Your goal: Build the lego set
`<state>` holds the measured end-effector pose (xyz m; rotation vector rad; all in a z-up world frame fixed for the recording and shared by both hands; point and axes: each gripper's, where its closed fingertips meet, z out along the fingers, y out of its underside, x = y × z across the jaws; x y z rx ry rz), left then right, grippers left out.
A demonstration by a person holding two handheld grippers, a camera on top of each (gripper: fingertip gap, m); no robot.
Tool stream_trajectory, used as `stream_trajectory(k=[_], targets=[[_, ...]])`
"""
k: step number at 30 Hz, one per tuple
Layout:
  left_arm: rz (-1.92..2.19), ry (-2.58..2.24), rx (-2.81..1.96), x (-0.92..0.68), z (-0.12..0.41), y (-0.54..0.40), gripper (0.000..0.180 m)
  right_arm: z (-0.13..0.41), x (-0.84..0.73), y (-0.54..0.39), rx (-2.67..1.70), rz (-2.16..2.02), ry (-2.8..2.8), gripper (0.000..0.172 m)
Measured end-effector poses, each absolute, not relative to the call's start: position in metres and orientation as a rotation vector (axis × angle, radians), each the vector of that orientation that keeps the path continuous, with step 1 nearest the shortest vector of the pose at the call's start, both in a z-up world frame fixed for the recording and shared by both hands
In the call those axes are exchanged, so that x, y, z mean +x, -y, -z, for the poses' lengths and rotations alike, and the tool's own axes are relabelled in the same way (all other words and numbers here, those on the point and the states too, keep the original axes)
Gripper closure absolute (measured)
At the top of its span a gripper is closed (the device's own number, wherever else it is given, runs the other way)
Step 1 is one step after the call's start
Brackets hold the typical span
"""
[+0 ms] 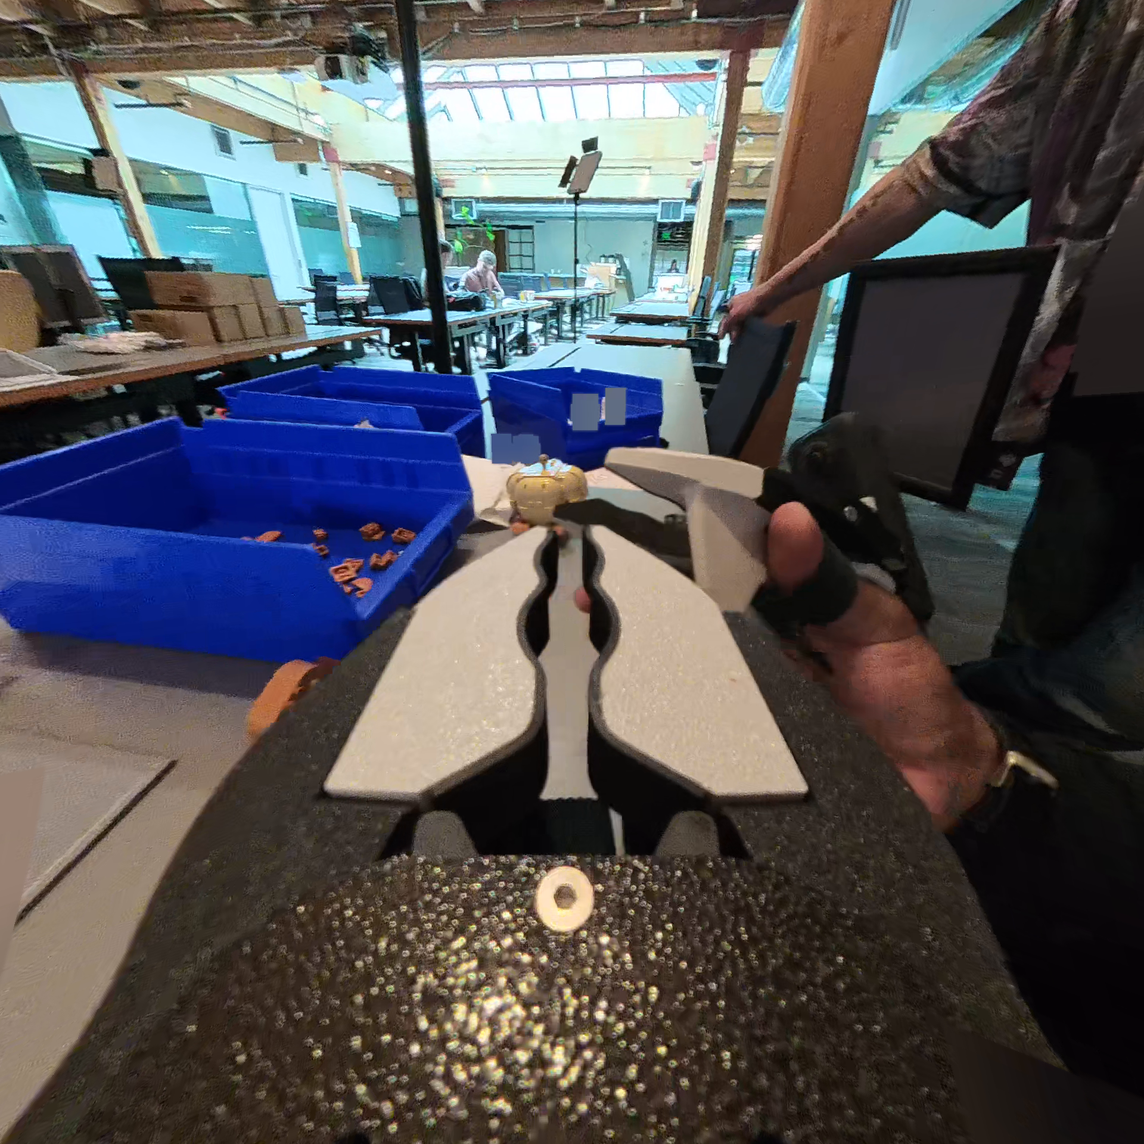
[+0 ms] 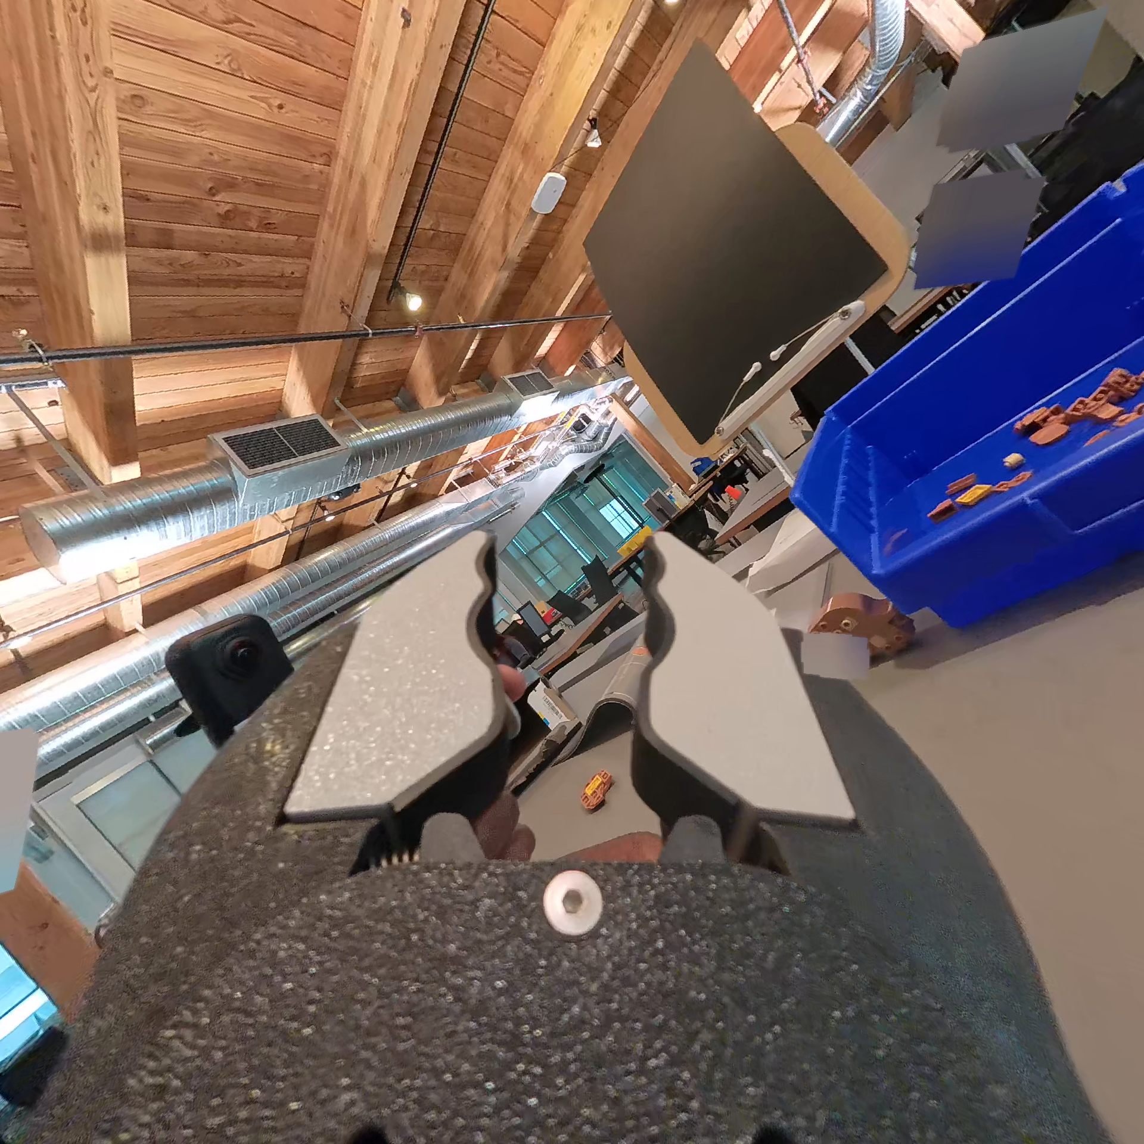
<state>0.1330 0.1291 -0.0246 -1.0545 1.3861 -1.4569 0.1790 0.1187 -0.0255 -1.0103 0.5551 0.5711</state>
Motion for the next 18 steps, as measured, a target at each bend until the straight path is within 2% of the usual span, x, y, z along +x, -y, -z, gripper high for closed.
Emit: stream_trajectory(k=[4, 5, 10, 18], targets=[[1.260, -1.340, -1.041, 0.127, 0.031, -0.166, 0.171, 0.026, 0.176, -0.118, -1.002, -0.538, -0.504, 0.167], [1.235, -1.317, -1.040, 0.125, 0.032, -0.175, 0.172, 0.028, 0.176, -0.119, -1.008, -0.523, -0.497, 0.172], [1.191, -1.213, -1.048, 0.115, 0.048, -0.199, 0.180, 0.036, 0.172, -0.123, -1.043, -0.460, -0.459, 0.172], [1.204, -1.184, -1.046, 0.113, 0.048, -0.205, 0.180, 0.035, 0.156, -0.127, -1.096, -0.320, -0.360, 0.172]])
